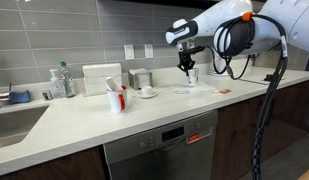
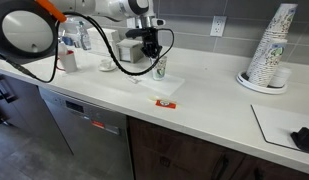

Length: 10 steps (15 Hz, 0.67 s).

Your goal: Set the cup right side up on the paper towel

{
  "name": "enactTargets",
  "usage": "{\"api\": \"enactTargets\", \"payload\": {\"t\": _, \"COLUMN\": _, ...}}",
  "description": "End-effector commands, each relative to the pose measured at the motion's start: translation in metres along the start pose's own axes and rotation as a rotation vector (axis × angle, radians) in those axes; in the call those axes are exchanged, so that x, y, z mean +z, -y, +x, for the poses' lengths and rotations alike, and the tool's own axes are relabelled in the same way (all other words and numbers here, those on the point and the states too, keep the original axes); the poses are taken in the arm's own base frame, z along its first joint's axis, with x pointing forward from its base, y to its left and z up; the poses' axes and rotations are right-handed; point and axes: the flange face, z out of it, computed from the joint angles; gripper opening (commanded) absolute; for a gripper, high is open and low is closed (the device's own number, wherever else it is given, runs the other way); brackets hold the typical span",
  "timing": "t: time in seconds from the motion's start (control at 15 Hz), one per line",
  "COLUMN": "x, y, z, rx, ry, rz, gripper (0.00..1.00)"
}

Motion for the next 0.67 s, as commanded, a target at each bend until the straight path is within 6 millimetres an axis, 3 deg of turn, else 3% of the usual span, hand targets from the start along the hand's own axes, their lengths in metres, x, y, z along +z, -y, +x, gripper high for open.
{"api": "enactTargets", "payload": {"t": 0.0, "x": 0.012, "y": -0.004, "z": 0.002, "rx": 0.017, "ry": 0.000, "rz": 0.054, "gripper": 0.01}}
{"api": "enactTargets", "payload": {"t": 0.13, "x": 0.011, "y": -0.007, "z": 0.002, "rx": 0.021, "ry": -0.004, "rz": 0.065, "gripper": 0.07}}
{"api": "enactTargets", "payload": {"t": 0.2, "x": 0.010, "y": -0.009, "z": 0.002, "rx": 0.022, "ry": -0.006, "rz": 0.069, "gripper": 0.28}}
{"api": "enactTargets", "payload": {"t": 0.33, "x": 0.004, "y": -0.014, "z": 0.003, "rx": 0.027, "ry": -0.017, "rz": 0.080, "gripper": 0.36}}
{"api": "enactTargets", "payload": {"t": 0.6, "x": -0.020, "y": -0.028, "z": 0.001, "rx": 0.030, "ry": -0.039, "rz": 0.101, "gripper": 0.67}}
